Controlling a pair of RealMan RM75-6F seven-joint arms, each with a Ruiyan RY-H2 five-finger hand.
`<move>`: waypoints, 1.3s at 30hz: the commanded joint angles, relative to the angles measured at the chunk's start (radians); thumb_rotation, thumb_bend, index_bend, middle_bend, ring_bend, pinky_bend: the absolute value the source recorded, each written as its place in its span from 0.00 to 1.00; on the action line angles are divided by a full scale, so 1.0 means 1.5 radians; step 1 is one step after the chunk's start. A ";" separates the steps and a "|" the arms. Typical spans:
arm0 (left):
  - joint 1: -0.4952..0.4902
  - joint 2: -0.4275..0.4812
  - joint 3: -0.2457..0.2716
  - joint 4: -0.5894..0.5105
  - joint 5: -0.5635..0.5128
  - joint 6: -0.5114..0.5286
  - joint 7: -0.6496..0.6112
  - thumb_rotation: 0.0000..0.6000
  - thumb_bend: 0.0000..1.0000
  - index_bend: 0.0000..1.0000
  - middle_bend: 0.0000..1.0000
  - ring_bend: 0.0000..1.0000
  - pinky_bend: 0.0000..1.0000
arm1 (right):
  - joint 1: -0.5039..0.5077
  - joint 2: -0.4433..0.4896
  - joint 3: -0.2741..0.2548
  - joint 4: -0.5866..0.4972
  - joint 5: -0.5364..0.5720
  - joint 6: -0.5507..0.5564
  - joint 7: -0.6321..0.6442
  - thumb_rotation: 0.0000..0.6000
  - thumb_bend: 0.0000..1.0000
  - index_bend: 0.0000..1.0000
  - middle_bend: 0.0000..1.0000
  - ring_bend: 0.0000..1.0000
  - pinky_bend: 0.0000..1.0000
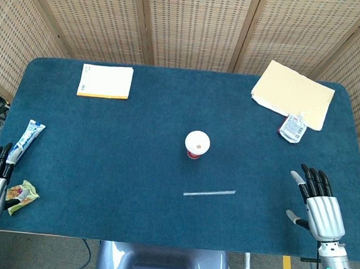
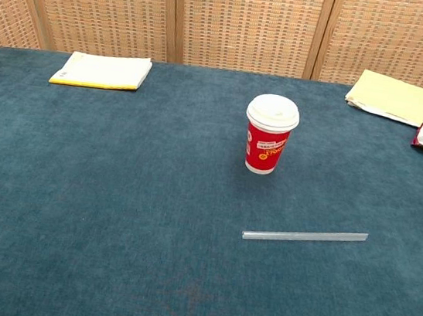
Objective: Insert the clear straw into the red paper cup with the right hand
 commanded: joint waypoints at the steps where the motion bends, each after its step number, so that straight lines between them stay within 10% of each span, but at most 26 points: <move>1: 0.000 0.004 0.003 -0.004 -0.002 -0.005 0.003 1.00 0.10 0.00 0.00 0.00 0.00 | 0.001 0.012 -0.006 -0.015 0.004 -0.014 -0.015 1.00 0.20 0.10 0.00 0.00 0.00; 35: 0.007 0.028 0.009 -0.040 -0.003 -0.008 0.031 1.00 0.05 0.00 0.00 0.00 0.00 | 0.001 0.039 -0.012 -0.059 0.002 -0.029 -0.031 1.00 0.20 0.00 0.00 0.00 0.00; 39: 0.008 0.031 0.006 -0.041 -0.006 -0.006 0.024 1.00 0.05 0.00 0.00 0.00 0.00 | 0.003 0.017 -0.002 -0.048 -0.012 -0.004 -0.009 1.00 0.20 0.14 0.00 0.00 0.00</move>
